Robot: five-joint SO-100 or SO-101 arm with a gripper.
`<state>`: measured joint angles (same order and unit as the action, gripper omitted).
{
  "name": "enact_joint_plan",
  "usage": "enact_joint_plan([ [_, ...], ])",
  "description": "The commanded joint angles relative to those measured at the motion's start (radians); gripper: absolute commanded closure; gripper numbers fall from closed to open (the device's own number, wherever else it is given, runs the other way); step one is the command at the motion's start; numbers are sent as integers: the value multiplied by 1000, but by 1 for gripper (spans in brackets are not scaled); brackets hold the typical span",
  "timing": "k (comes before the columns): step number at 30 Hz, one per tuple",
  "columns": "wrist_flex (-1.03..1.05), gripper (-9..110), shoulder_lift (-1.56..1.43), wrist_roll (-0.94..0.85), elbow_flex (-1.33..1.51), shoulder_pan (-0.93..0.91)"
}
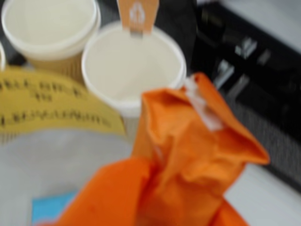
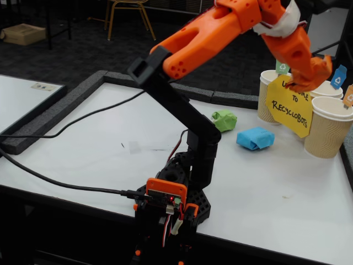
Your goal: Sort rubbish by color.
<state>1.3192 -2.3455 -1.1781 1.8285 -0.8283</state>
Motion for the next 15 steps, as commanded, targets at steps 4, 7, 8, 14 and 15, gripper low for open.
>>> enact_joint_plan([
  [4, -89, 101, 163, -9, -299, -17],
  [7, -89, 101, 242, -11, -391, -8],
  [8, -86, 101, 265, -11, -417, -3],
  [14, -38, 101, 405, -11, -595, 12],
  [15, -28, 101, 430, -11, -626, 15],
])
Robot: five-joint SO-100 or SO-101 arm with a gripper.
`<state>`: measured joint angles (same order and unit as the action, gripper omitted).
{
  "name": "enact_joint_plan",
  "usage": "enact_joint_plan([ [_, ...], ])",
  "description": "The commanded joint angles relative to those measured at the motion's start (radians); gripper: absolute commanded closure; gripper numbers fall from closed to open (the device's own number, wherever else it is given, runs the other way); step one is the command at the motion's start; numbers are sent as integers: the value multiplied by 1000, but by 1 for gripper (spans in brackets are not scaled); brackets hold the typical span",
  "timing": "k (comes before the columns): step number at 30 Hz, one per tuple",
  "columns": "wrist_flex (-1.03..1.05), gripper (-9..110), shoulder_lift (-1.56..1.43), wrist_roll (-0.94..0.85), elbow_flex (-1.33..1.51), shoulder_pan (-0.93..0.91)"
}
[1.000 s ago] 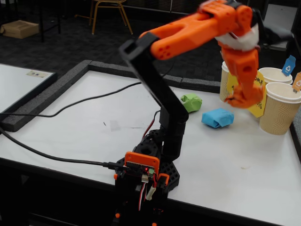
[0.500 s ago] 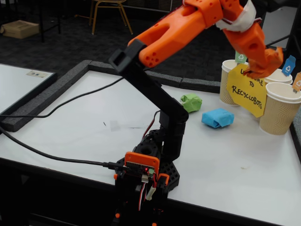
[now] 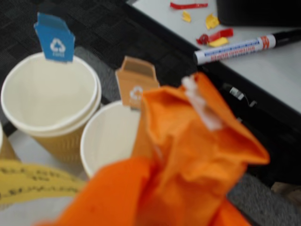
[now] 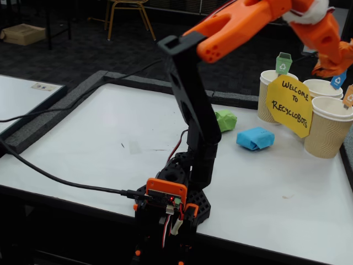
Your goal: Sort rubbish by color.
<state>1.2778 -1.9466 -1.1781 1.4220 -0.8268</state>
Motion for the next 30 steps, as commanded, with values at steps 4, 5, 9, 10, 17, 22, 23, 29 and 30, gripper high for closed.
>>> enact_joint_plan([
  [4, 32, 101, 124, -11, -313, 26],
  [5, 38, 101, 149, -11, -336, 29],
  [9, 55, 101, 242, -11, -408, 34],
  [10, 55, 101, 265, -11, -420, 34],
  [17, 25, 101, 419, -11, -492, 34],
  [22, -14, 100, 446, -12, -495, 34],
  [23, -17, 100, 446, -12, -495, 34],
  [29, -40, 97, 446, -12, -492, 34],
  [30, -48, 93, 446, -12, -491, 34],
])
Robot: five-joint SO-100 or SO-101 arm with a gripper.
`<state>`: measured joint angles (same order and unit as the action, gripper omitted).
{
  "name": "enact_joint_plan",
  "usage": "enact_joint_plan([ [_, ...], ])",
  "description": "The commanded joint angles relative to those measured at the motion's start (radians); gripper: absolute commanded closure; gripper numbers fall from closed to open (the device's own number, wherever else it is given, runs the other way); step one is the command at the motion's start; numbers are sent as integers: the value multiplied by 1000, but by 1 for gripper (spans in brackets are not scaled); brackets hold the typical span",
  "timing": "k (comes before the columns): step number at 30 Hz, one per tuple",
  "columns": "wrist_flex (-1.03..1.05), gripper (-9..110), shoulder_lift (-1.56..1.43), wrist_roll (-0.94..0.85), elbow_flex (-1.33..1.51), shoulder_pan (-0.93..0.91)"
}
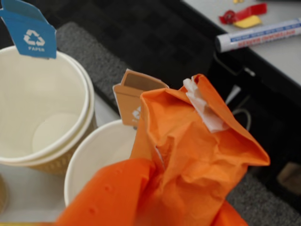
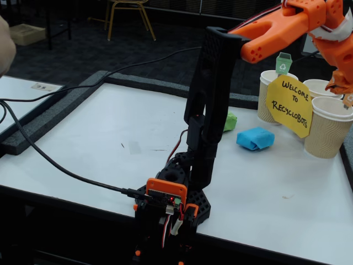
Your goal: Sort rubbish by color.
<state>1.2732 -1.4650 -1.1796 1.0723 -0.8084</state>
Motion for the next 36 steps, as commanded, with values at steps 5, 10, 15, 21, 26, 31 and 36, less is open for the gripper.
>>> enact_joint_plan([
  [5, -77, 84, -35, -11, -123, 15],
  [10, -87, 82, -35, -11, -114, 15],
  [15, -91, 82, -37, -11, -104, 15],
  [21, -2, 88, -91, -11, -107, 17],
  [26, 133, 94, -215, -9, -107, 20],
  [31, 272, 101, -357, 2, -100, 34],
  [36, 391, 101, -506, 2, -77, 44],
])
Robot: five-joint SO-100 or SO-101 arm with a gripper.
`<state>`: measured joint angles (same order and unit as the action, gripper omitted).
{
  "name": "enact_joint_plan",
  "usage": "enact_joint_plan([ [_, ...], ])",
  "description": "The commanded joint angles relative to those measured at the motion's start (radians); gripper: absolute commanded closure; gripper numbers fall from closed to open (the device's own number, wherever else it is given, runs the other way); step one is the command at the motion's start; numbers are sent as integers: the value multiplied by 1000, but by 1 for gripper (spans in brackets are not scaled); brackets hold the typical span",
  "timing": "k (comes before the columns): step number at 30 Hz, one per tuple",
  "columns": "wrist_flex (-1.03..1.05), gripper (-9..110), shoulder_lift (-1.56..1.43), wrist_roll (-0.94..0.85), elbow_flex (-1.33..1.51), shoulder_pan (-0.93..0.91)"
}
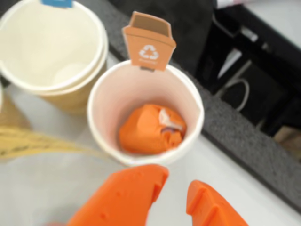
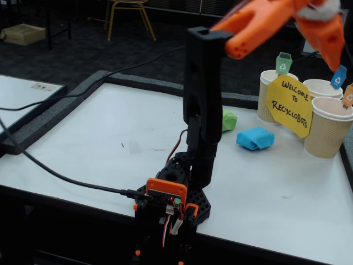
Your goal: Sort rubbish by color.
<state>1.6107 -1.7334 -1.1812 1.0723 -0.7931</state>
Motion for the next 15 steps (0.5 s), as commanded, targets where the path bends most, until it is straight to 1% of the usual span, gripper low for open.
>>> enact_joint_plan([
  [1, 64, 101, -270, 3, -60, 32],
  [9, 91, 101, -532, 3, 129, 54],
  [15, 135, 101, -666, 3, 201, 87],
])
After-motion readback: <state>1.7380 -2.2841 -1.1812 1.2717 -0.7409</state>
